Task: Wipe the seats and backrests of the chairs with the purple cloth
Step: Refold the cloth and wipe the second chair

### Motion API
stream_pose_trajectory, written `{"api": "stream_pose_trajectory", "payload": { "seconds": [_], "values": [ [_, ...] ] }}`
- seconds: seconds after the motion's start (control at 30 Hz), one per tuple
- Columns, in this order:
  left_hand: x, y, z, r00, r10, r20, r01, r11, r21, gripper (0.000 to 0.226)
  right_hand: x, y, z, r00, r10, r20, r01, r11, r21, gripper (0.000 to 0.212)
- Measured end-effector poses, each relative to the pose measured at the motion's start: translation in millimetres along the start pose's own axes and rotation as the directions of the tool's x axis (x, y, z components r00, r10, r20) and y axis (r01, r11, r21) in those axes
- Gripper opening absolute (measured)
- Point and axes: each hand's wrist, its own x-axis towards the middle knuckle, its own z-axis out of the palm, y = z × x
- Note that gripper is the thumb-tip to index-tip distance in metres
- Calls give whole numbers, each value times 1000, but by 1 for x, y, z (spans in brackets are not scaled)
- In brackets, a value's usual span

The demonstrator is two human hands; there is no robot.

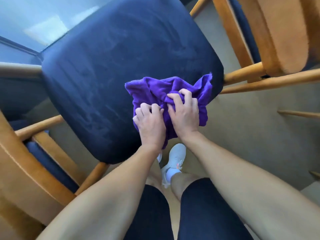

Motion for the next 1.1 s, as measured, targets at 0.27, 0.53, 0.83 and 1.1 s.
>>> {"api": "stream_pose_trajectory", "payload": {
  "seconds": [0.27, 0.53, 0.83, 1.1],
  "values": [
    [22, 48, -76, 998, -61, 8, 56, 846, -531, 23, 12, -17, -86, 993, 81, -92, -32, 895, 444, 29],
    [11, 127, -164, 952, 39, -305, -202, 827, -524, 21, 19, 1, -218, 945, -4, -327, 181, 839, 512, 35],
    [26, 213, -180, 989, -11, -150, -84, 787, -611, 12, 58, 66, -284, 985, -113, -132, 147, 948, 284, 47],
    [30, 220, -167, 975, -153, 161, 222, 644, -732, 14, 49, 79, -268, 991, -38, -127, 74, 953, 293, 70]
  ]
}}
